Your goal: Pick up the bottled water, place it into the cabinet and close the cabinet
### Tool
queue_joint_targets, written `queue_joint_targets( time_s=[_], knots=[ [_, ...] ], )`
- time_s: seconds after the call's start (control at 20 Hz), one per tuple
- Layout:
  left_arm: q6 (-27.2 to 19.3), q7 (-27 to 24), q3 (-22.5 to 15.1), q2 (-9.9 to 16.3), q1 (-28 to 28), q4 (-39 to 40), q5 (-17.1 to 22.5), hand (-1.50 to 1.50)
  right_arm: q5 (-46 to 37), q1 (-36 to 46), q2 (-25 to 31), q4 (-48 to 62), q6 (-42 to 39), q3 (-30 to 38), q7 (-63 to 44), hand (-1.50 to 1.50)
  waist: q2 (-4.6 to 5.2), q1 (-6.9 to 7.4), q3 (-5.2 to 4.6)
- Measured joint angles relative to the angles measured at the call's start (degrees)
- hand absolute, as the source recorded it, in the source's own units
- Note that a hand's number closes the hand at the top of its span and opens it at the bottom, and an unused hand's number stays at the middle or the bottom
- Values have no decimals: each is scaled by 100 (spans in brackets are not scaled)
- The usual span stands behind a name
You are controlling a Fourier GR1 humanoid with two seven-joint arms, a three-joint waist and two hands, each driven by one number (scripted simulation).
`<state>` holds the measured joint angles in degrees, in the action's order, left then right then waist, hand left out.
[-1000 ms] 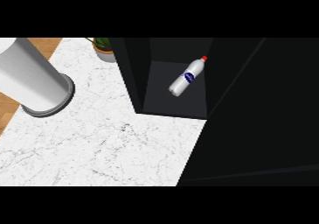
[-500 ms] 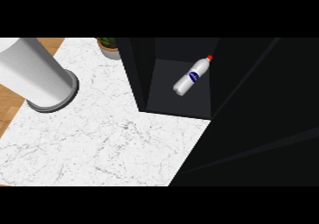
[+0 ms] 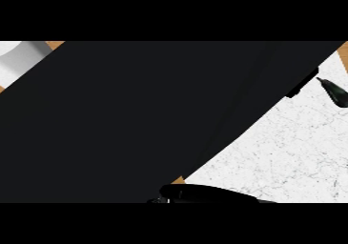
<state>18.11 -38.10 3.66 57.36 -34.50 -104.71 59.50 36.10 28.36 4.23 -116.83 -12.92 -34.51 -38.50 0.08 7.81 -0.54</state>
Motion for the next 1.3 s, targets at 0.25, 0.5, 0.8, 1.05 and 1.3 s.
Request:
queue_joint_targets(
  time_s=[0.25, 0.5, 0.8, 1.05, 1.3],
  knots=[
    [381, -149, 315, -62, -364, 221, 35, -150, 627, 1375, -293, 1060, 804, 152, -33, 150, -11, -133, 24],
    [628, -163, 641, -222, -782, 280, -36, -150, 1309, 2138, -386, 2091, 1130, 536, 59, 150, -10, -328, 41],
    [861, -16, 1115, -471, -1147, 284, -35, -150, 1611, 2330, -364, 3146, 702, 1093, 188, 150, -4, -510, 52],
    [1050, 142, 1419, -780, -1384, 192, -120, -150, 1537, 2346, -262, 3743, 350, 1517, 348, 150, -9, -591, 54],
    [1156, 369, 1560, -972, -1310, 167, -146, -150, 1279, 2481, -178, 4425, -232, 1833, 807, 150, -22, -597, 25]
  ],
)
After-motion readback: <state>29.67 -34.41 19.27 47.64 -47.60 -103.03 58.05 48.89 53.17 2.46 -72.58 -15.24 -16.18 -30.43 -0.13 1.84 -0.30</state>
